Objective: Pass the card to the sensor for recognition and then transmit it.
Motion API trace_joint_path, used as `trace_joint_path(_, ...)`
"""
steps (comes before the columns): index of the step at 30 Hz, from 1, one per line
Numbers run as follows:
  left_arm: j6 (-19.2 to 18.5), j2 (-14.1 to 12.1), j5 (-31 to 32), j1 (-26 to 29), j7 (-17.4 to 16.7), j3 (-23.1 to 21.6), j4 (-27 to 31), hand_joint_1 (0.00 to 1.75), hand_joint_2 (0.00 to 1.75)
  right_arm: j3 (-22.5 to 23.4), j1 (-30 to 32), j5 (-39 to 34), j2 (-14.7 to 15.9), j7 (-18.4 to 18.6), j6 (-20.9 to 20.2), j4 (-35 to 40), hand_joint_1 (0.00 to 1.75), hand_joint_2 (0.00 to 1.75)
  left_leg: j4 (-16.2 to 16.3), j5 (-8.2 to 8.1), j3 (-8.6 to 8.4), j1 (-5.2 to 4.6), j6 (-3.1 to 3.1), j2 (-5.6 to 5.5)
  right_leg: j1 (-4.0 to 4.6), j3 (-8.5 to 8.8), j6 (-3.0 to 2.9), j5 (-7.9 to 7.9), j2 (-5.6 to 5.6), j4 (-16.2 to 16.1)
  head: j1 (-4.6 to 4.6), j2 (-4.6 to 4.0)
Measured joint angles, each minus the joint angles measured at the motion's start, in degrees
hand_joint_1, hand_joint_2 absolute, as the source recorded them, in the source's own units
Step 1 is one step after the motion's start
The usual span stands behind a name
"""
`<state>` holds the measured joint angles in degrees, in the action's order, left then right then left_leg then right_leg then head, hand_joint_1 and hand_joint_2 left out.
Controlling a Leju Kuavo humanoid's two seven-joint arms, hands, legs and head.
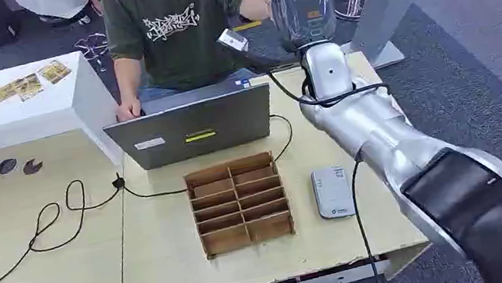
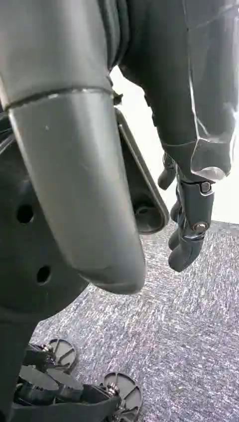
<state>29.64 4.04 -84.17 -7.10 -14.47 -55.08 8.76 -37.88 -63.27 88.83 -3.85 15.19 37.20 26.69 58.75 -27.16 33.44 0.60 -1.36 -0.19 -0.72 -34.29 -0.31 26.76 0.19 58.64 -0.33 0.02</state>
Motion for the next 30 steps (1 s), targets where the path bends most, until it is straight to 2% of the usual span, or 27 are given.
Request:
trace_joint_path(10,-0.26,0.00,0.02,0.00,-0.18,0.00,0.00,0.00,0.00,1.03,0.01,-0.48,0.00,-0.28,0.02,0.00,1.75,1.75,0.00,0.00,0.00,0.00,0.00,0.00,0.00,0.00,0.00,0.00,0.00,0.00,0.00,0.00)
trace_joint_path(12,-0.33,0.00,0.00,0.00,-0.17,0.00,0.00,0.00,0.00,1.82,0.03,-2.47,-0.07,-0.63,0.00,0.00,1.75,1.75,0.00,0.00,0.00,0.00,0.00,0.00,0.00,0.00,0.00,0.00,-0.01,0.00,0.00,-0.02)
trace_joint_path(16,-0.35,0.00,-0.17,-0.01,-0.42,0.00,0.00,0.00,0.00,6.43,0.58,-12.70,-0.68,-3.64,-0.61,0.02,1.75,1.75,0.00,0.00,0.01,0.00,0.00,-0.01,0.00,0.00,0.00,0.00,-0.01,0.00,-0.02,0.00)
trace_joint_path(19,-0.33,-0.02,-0.55,-0.01,-0.44,0.00,0.00,0.00,0.00,11.77,0.76,-22.81,-1.40,-5.88,-4.10,0.17,1.75,1.75,0.00,0.00,0.02,0.00,0.00,-0.02,0.00,0.01,0.00,0.00,-0.01,0.00,0.00,-0.02)
trace_joint_path(24,-0.35,-0.18,-0.98,-0.04,-0.46,0.00,0.00,0.00,0.00,17.95,0.84,-30.87,-2.27,-7.65,-9.71,0.72,1.75,1.75,0.00,0.00,0.01,0.00,0.00,-0.01,-0.01,0.00,0.00,-0.01,-0.01,0.00,-0.02,-0.02)
trace_joint_path(30,-0.50,-0.41,-1.38,-0.03,-0.46,0.00,0.00,0.00,0.00,21.98,0.57,-34.75,-2.78,-7.04,-14.47,0.85,1.75,1.75,0.00,0.00,0.01,0.00,0.00,-0.02,0.00,0.00,0.00,0.00,-0.02,0.01,-0.02,-0.02)
